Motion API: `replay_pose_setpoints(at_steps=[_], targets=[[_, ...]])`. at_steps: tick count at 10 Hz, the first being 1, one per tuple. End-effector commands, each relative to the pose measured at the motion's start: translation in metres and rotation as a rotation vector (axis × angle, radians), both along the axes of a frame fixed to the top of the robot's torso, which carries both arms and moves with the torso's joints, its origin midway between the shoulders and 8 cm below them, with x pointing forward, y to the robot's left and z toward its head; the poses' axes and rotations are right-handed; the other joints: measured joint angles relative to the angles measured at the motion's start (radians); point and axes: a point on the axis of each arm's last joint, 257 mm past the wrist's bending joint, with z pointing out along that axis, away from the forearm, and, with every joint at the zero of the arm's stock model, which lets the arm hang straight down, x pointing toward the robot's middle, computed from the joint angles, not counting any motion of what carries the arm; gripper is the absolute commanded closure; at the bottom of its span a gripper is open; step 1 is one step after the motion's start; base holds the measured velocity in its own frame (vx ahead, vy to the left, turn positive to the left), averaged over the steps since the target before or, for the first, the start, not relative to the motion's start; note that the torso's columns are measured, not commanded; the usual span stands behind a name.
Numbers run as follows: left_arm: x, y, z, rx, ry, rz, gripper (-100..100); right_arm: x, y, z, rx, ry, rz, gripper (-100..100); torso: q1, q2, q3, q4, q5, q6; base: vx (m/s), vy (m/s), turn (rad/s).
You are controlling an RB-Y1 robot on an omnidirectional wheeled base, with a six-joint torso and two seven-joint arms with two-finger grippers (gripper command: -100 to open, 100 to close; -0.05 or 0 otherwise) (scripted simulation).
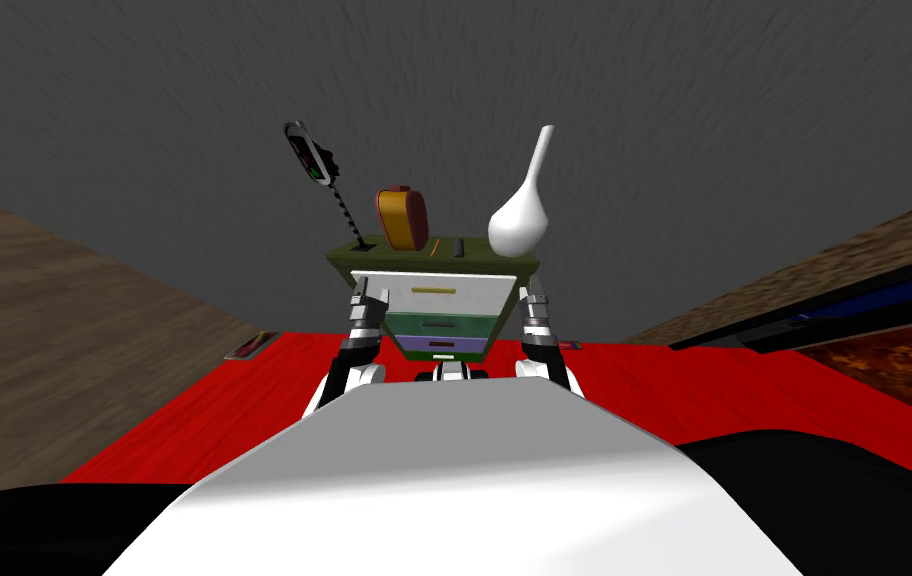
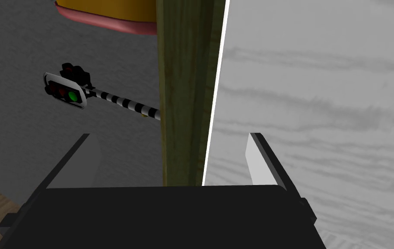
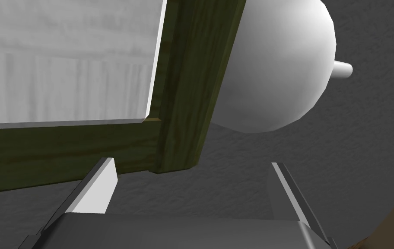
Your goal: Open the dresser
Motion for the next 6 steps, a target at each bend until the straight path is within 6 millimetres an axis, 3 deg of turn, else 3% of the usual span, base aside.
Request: replay_pose_setpoints(at_steps=[1, 6], targets=[[0.006, -0.005, -0.011, 0.025, 0.054, -0.018, -100, 0.0, 0.0, 0.0, 0.0, 0.0, 0.0, 0, 0.0, 0.0, 0.0, 0.0, 0.0, 0.0, -0.011, -0.021, -0.017], [0.015, -0.011, -0.03, 0.038, 0.14, -0.032, -100, 0.0, 0.0, 0.0, 0.0, 0.0, 0.0, 0, 0.0, 0.0, 0.0, 0.0, 0.0, 0.0, -0.01, -0.02, -0.019]])
